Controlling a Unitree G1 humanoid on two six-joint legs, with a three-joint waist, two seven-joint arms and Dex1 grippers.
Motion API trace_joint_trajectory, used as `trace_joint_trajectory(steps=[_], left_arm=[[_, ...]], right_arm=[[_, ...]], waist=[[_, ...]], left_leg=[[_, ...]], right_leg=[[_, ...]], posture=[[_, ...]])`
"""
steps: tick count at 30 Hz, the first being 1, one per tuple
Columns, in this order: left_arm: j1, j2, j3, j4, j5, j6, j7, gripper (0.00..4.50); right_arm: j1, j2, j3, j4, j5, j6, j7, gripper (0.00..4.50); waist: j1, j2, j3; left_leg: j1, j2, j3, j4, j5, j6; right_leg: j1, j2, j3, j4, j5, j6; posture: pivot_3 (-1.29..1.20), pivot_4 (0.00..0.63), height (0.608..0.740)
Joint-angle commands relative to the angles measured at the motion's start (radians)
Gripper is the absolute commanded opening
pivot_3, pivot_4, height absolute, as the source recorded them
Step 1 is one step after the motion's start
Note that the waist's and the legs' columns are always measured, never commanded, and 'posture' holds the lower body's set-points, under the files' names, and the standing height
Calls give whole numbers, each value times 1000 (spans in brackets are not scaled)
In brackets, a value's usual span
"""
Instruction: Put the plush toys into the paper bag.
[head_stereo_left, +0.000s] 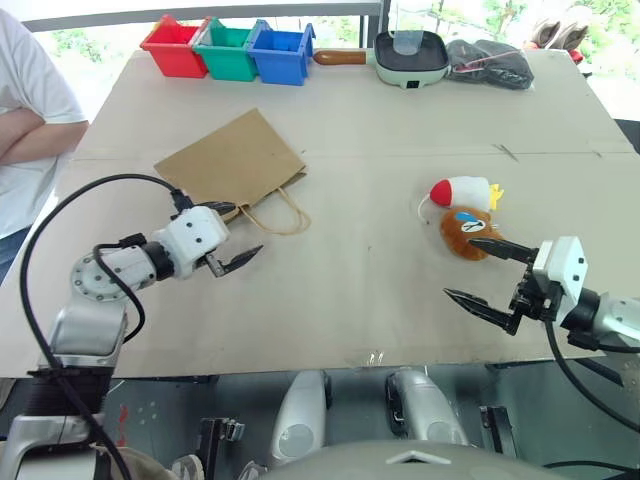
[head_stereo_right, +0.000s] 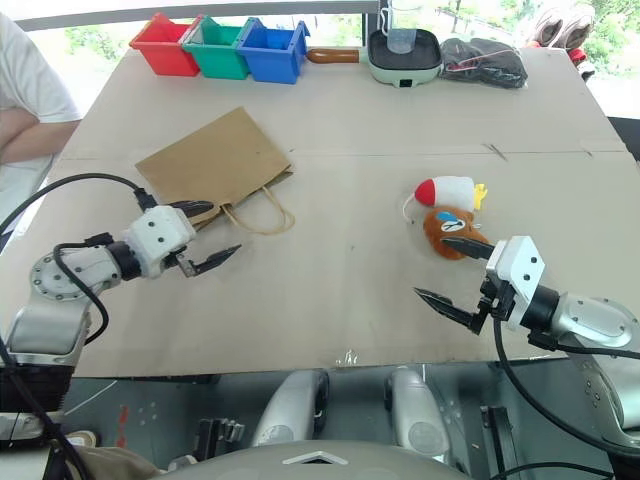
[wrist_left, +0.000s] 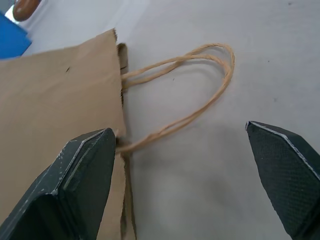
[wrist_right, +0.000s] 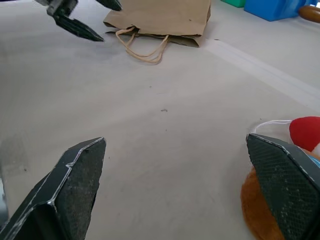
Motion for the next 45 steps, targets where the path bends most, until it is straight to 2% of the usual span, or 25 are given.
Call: trace_joint_trajectory(steps=[1, 3, 6, 7, 8, 10, 11, 12, 13, 14, 16, 18, 21, 23, 28, 34, 40, 45], left_arm=[[-69, -12, -26, 67, 43, -90, 22, 4254], [-96, -14, -43, 105, 55, -118, 17, 3640], [-126, -30, -61, 143, 50, -141, 9, 2287], [-135, -36, -66, 154, 49, -147, 6, 1718], [-144, -42, -72, 167, 50, -156, 1, 1348], [-159, -64, -76, 184, 25, -142, -14, 274], [-162, -86, -61, 169, -31, -78, -28, 0], [-162, -107, -42, 145, -96, 0, -42, 0], [-158, -125, -21, 115, -165, 80, -53, 0], [-153, -140, 5, 74, -246, 166, -62, 0], [-141, -158, 53, -13, -399, 333, -76, 0], [-119, -149, 70, -92, -486, 411, -110, 0], [-79, -146, 119, -236, -642, 554, -109, 0], [-56, -141, 153, -312, -729, 635, -85, 0], [-17, -136, 200, -425, -819, 719, -30, 0], [-8, -159, 248, -483, -866, 738, 54, 0], [9, -171, 328, -542, -966, 770, 166, 0], [-1, -168, 424, -537, -970, 749, 295, 0]], right_arm=[[5, 12, 7, -56, -3, -2, -36, 4451], [11, 17, 12, -66, -1, 4, -50, 4500], [14, 27, 22, -71, 21, 21, -63, 3683], [10, 32, 30, -73, 22, 26, -69, 3123], [0, 40, 40, -73, 22, 29, -76, 2763], [-25, 55, 70, -74, 19, 37, -88, 1645], [-45, 67, 91, -74, 17, 41, -96, 820], [-63, 78, 111, -72, 12, 45, -104, 548], [-82, 89, 132, -66, 3, 43, -110, 90], [-105, 101, 161, -58, -10, 43, -114, 13], [-158, 128, 224, -25, -49, 45, -130, 13], [-219, 158, 291, 27, -101, 31, -139, 13], [-402, 270, 435, 238, -218, -8, -154, 13], [-547, 378, 508, 457, -296, -72, -158, 13], [-768, 573, 550, 865, -355, -218, -119, 13], [-889, 727, 560, 1215, -411, -352, -70, 13], [-941, 832, 546, 1452, -468, -458, -99, 13], [-960, 863, 546, 1562, -537, -458, -167, 13]], waist=[[-1, 0, 0], [-1, 0, 0], [-2, 0, 0], [-2, 0, 0], [-1, 0, 0], [-2, 0, 0], [-2, 0, 0], [-2, 0, 0], [-3, 0, 0], [-4, 0, 0], [-4, -1, 0], [-11, -1, -1], [-23, -2, -1], [-31, -2, -1], [-24, -3, -1], [-23, -3, -1], [-34, -4, -2], [-34, -4, -3]], left_leg=[[0, 0, 0, 0, 0, 0], [0, 0, 0, 0, 0, 0], [0, 0, 0, 0, 0, 0], [0, 0, 0, 0, 0, 0], [0, 0, 0, 0, 0, 0], [0, 0, 0, 0, 0, 0], [0, 0, 0, 0, 0, 0], [0, 0, 0, 1, 0, 0], [0, 0, 0, 1, 0, 0], [0, 0, 0, 1, 0, 0], [-1, 0, -1, 2, 0, 0], [-1, 1, -2, 2, 0, 0], [0, 1, -2, 2, 0, 0], [1, 1, -2, 2, 0, 0], [-1, 1, -5, 1, 0, 0], [-1, 0, -5, 1, 0, 0], [1, 0, -6, 0, 0, 0], [3, 1, -7, -1, 0, -1]], right_leg=[[0, 0, 0, 0, 0, 0], [0, 0, 0, 0, 0, 0], [0, 0, 0, 0, 0, 0], [0, 0, 0, 1, 0, 0], [0, 0, 0, 1, 0, 0], [0, 0, 0, 1, 0, 0], [0, 0, 0, 1, 0, 0], [0, 0, 0, 1, 0, 0], [0, 0, 0, 1, 0, 0], [0, 0, 0, 1, 0, 0], [0, 0, -1, 2, 0, 0], [0, 1, -2, 2, 0, 0], [0, 1, -2, 2, 0, 0], [0, 1, -2, 3, 0, 0], [0, 1, -4, 2, 1, -1], [0, -1, -5, 2, 1, -1], [0, 0, -5, 4, 1, -1], [1, 1, -6, 5, 1, -1]], posture=[[0, 150, 740], [0, 150, 740], [0, 150, 740], [0, 150, 740], [0, 150, 740], [0, 150, 740], [0, 150, 740], [0, 150, 740], [0, 150, 740], [0, 150, 740], [0, 150, 740], [0, 150, 740], [0, 150, 740], [0, 150, 740], [0, 150, 740], [0, 150, 740], [0, 150, 740], [0, 150, 740]])
